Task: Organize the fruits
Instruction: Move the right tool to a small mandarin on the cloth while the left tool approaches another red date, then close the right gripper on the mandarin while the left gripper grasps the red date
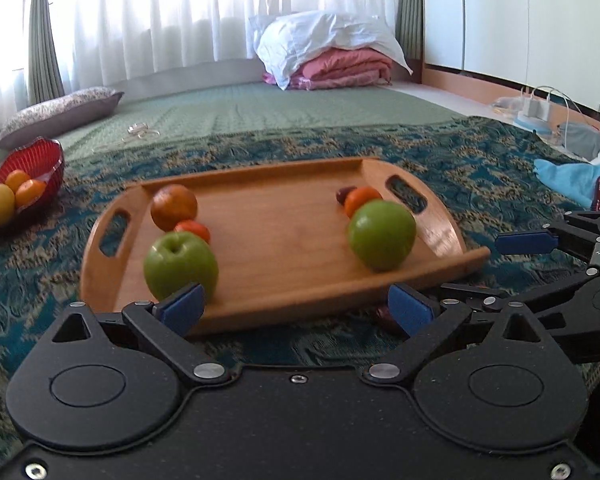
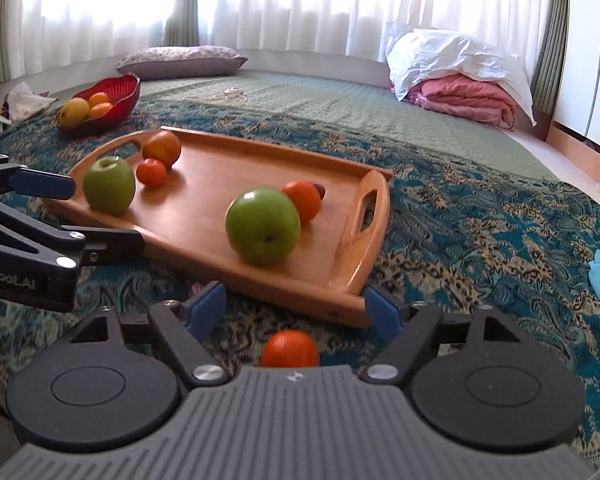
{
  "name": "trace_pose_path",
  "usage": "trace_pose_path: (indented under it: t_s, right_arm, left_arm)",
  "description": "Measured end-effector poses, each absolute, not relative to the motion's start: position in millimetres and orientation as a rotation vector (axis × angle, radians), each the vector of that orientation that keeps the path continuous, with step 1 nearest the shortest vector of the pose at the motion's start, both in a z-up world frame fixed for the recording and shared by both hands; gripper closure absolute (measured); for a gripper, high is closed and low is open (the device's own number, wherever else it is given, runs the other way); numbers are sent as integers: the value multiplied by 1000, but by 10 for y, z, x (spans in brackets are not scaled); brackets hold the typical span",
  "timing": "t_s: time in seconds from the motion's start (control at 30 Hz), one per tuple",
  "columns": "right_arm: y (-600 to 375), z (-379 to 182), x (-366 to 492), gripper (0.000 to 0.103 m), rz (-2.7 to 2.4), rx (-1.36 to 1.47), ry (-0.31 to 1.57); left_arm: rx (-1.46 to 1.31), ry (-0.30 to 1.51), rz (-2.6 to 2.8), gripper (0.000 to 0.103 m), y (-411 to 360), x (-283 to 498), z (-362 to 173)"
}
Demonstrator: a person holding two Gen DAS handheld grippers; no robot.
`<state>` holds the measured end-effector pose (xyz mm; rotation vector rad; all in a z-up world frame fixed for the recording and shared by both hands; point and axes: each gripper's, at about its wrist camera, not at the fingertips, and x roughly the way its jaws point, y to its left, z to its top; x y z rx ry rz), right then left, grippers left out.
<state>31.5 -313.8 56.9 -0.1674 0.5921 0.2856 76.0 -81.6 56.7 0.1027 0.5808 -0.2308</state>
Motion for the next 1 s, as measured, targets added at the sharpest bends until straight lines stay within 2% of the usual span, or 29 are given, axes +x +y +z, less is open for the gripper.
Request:
trace_pose_path:
  t_s: [0.13, 0.23, 0.5, 0.73, 0.8, 1.0]
  right_arm:
    - [-3152, 487, 231, 24, 295, -185, 610]
    - [-3177, 421, 182, 31, 295, -185, 620]
    - [-3217, 330, 107, 50, 293, -171, 623]
    - [-3214, 313, 118, 59, 298, -149, 617]
    - [-3216, 308, 131, 61, 298, -146, 617]
    - [-3206, 317, 133, 66, 284, -137, 612]
  left_arm:
    - [82, 606, -265, 8, -878, 777, 446]
    - [70, 621, -301, 16, -941, 816, 400]
    - [27, 702, -377, 51, -1091, 968, 294]
    - [-13, 733, -393, 63, -1175, 1028, 220]
    - [-16, 737, -395, 74, -1196, 1047, 212]
    - [-16, 729, -379, 76, -1205, 1040, 230]
